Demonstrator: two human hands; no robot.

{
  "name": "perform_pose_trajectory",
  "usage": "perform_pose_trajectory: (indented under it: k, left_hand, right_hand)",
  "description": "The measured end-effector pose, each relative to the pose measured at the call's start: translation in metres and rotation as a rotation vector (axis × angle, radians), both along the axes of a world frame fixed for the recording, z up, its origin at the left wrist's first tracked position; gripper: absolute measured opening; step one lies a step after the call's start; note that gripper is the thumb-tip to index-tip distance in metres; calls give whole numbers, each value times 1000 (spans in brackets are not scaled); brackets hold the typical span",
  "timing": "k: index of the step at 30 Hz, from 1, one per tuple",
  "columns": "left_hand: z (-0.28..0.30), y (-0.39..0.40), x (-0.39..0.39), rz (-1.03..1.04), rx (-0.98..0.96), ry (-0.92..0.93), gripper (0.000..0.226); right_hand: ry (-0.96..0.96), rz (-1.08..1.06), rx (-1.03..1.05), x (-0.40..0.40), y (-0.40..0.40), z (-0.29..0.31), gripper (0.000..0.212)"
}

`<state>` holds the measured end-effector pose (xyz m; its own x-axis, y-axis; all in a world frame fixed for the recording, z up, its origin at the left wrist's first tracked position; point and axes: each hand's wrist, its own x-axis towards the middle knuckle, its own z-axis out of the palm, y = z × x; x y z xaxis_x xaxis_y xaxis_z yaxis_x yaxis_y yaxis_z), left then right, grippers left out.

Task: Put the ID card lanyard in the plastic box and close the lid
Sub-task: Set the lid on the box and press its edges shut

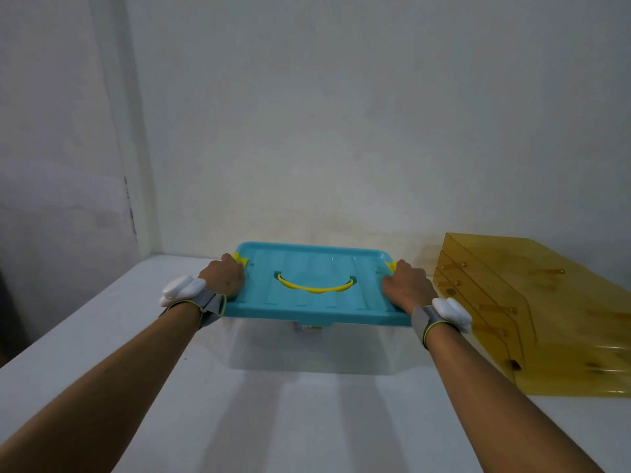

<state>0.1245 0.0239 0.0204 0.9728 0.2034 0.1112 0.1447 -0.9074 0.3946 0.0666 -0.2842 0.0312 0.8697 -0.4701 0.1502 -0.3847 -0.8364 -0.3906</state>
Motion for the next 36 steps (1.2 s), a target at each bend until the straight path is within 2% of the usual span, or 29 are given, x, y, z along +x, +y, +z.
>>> perform_pose_trajectory:
  k: [2, 4, 6, 11, 18, 22, 25, 28, 31, 34, 36]
  left_hand:
    - [0, 0, 0, -7, 0, -4, 48]
    - [0, 1, 0, -10, 6, 2, 49]
    - [0, 1, 0, -10, 7, 13, 49]
    - [-1, 3, 0, -27, 2, 1, 51]
    - [1, 3, -2, -30, -14, 10, 50]
    - [1, 3, -3, -14, -26, 1, 49]
    - [2, 5, -7, -16, -10, -71, 47]
    - [5, 9, -12, -42, -2, -269, 44]
    - [13, 7, -27, -144, -69, -405, 48]
    - [18, 3, -42, -366, -19, -320, 63]
    - [18, 1, -49, -518, 62, -215, 66]
  right_hand:
    - [-19, 9, 79, 1, -1, 0, 52]
    - [-42, 14, 159, 4, -3, -1, 51]
    - [-33, 24, 154, 6, -4, -2, 48]
    - [84, 94, 121, 4, -5, 2, 61]
    - [24, 87, 183, 6, -12, -1, 51]
    - [1, 105, 175, 4, -12, -2, 53]
    - [-43, 105, 131, -2, -9, -2, 48]
    - [-176, 121, 77, -3, -5, -6, 42]
    - [-320, 210, 87, -11, 3, -3, 46]
    - [-411, 392, -24, -23, 11, 0, 43]
    - [-369, 514, -102, -33, 15, 2, 49]
